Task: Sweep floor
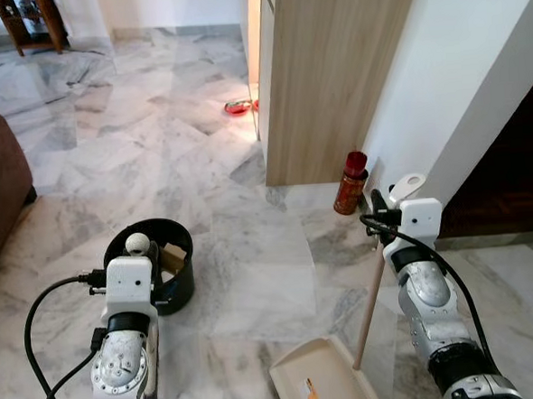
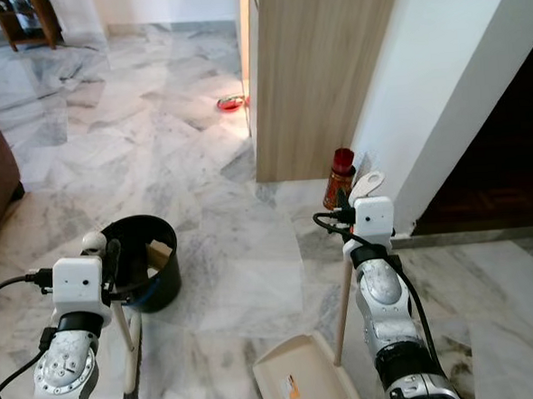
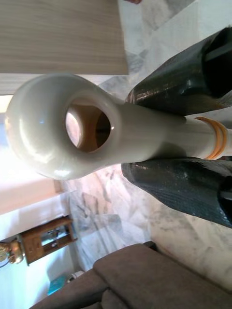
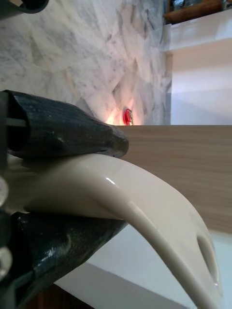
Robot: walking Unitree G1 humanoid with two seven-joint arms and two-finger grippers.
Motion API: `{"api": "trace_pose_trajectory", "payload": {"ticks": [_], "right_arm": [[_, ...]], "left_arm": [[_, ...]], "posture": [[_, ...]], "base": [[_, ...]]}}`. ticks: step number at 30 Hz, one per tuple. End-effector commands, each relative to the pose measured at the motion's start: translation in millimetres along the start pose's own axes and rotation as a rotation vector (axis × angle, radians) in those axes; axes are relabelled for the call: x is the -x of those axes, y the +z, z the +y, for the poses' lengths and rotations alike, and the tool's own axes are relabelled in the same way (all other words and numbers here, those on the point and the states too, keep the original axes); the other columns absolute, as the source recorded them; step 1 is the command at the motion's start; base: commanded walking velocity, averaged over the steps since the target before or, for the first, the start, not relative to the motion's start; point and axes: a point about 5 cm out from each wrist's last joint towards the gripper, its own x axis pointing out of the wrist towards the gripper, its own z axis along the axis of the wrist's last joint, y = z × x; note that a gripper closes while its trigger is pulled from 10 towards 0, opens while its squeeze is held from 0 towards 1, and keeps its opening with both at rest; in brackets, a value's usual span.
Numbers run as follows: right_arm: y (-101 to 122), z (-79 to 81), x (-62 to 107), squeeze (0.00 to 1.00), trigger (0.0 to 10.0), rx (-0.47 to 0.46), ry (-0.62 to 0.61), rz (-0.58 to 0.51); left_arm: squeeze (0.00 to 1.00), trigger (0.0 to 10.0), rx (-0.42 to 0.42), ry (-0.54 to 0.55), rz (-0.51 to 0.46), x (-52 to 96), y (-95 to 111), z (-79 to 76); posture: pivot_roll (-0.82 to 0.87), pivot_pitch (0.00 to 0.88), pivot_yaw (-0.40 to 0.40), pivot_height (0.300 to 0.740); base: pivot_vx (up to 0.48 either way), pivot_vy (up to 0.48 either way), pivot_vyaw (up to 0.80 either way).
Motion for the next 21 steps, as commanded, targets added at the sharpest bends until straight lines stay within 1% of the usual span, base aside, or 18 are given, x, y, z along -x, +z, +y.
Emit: {"api": "trace_pose_trajectory", "payload": {"ticks": [1, 5, 13, 21], "right_arm": [[0.8, -8.0, 0.6, 0.0, 10.0, 0.009, -0.026, -0.004], [0.8, -9.0, 0.7, 0.0, 10.0, 0.01, -0.033, -0.004], [-0.3, -11.2, 1.4, 0.0, 10.0, 0.013, -0.043, 0.002], [0.6, -14.2, 1.1, 0.0, 10.0, 0.018, -0.051, 0.001]], "left_arm": [[0.0, 10.0, -0.008, -0.005, -0.056, -3.6, 8.5, -2.2], [0.0, 10.0, -0.006, -0.015, -0.059, -4.0, 8.6, -3.9], [0.0, 10.0, 0.01, -0.03, -0.068, -5.4, 9.5, -8.0], [0.0, 10.0, 0.019, -0.032, -0.072, -7.8, 9.4, -7.8]], "posture": [[0.02, 0.028, -0.047, 0.74], [0.02, 0.024, -0.045, 0.74], [0.02, 0.024, -0.045, 0.74], [0.01, 0.038, -0.049, 0.74]], "base": [[0.0, -0.27, -0.8], [0.0, -0.273, -0.8], [0.0, 0.0, -0.8], [0.0, 0.0, -0.8]]}}
